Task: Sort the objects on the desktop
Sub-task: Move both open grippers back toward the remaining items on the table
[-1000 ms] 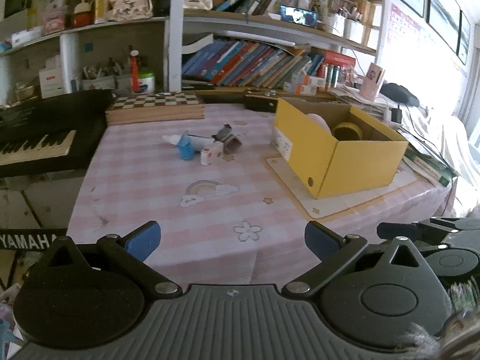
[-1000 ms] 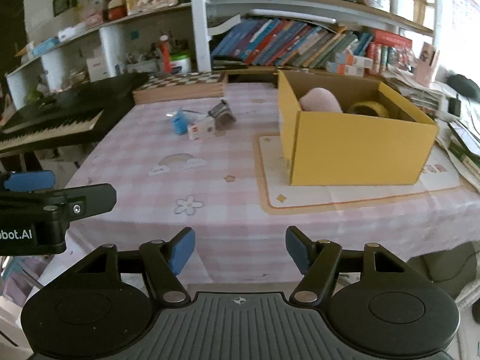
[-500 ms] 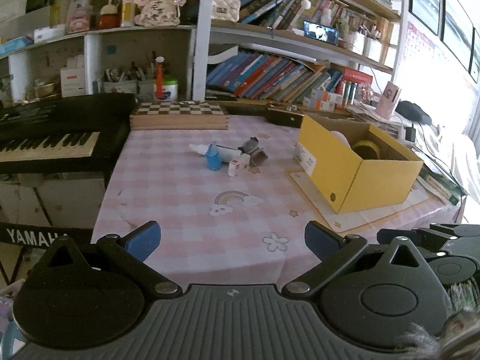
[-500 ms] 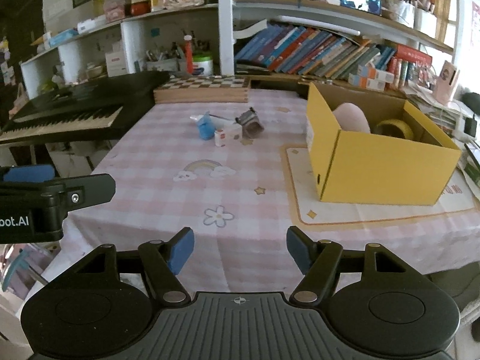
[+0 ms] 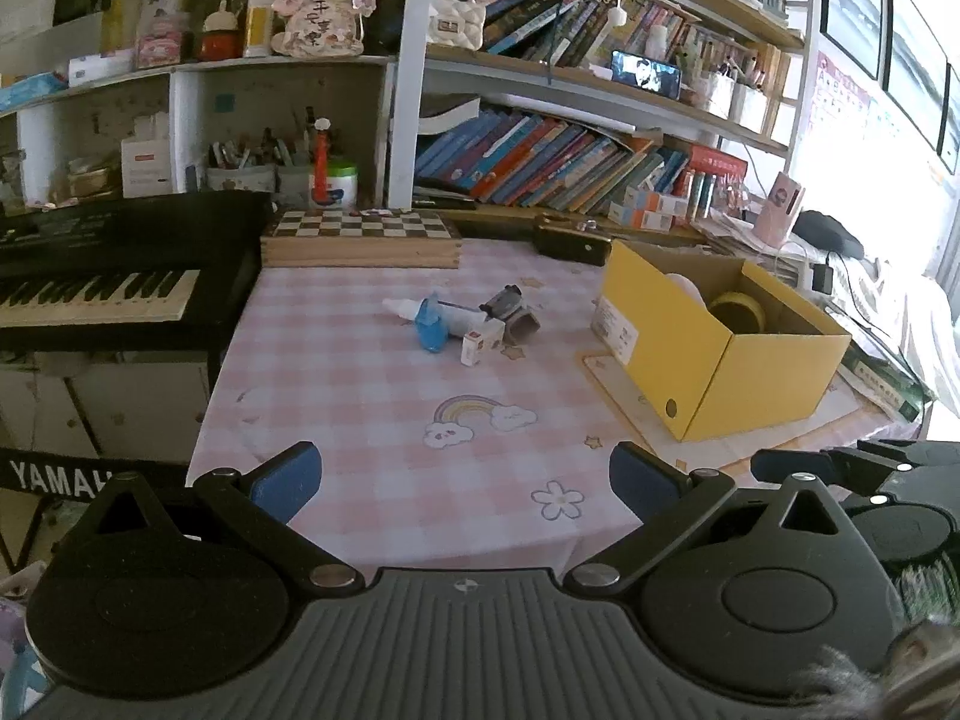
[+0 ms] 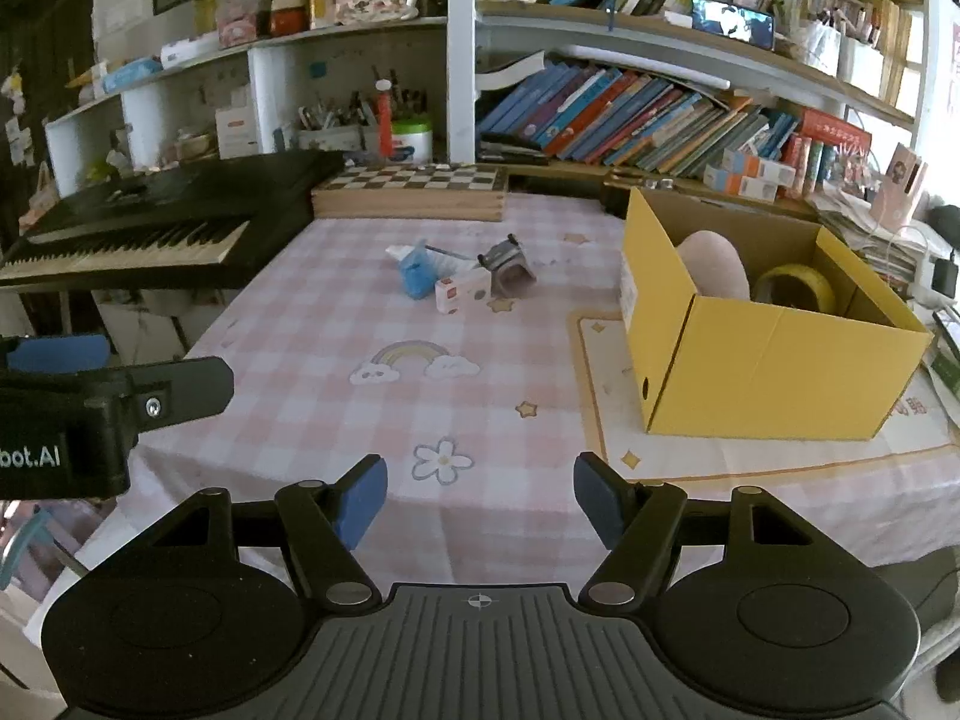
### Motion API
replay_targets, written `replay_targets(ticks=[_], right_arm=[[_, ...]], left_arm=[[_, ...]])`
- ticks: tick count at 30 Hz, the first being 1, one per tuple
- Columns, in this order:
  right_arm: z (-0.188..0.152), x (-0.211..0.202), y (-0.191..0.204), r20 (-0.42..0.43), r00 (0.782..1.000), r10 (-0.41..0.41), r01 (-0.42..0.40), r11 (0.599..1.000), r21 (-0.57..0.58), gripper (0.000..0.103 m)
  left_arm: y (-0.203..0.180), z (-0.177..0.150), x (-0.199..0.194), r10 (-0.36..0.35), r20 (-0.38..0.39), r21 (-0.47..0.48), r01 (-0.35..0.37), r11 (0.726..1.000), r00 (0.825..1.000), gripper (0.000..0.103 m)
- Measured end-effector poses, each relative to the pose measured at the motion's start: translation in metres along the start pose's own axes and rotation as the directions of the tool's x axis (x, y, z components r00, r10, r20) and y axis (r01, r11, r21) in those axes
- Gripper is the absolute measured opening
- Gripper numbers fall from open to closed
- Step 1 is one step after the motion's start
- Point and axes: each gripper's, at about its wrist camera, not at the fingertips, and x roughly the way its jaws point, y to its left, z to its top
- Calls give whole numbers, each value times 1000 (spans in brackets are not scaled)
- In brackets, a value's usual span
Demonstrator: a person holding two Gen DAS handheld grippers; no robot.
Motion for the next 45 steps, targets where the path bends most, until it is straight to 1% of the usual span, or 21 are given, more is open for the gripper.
replay_targets(ticks=[7, 18, 31, 37, 41, 45], right_arm=[[7, 11, 1, 2, 1000, 22, -22, 1000, -8, 71], [27, 44, 2, -32, 998, 58, -60, 997, -41, 71], [61, 94, -7, -64, 994, 94, -99, 991, -85, 71], [76, 113, -14, -71, 991, 111, -117, 989, -92, 71], [85, 124, -19, -65, 991, 117, -123, 988, -96, 74], [95, 137, -22, -61, 990, 125, -130, 987, -99, 75]], left_arm=[[3, 4, 11, 15, -14, 1, -15, 1000, 1000, 103], [16, 14, 43, 60, -56, -33, -62, 998, 997, 103], [24, 37, 94, 95, -91, -78, -102, 992, 991, 103], [24, 49, 114, 107, -102, -85, -116, 990, 989, 103], [25, 57, 126, 120, -106, -84, -129, 988, 987, 103], [26, 65, 137, 133, -110, -85, -143, 986, 985, 103]])
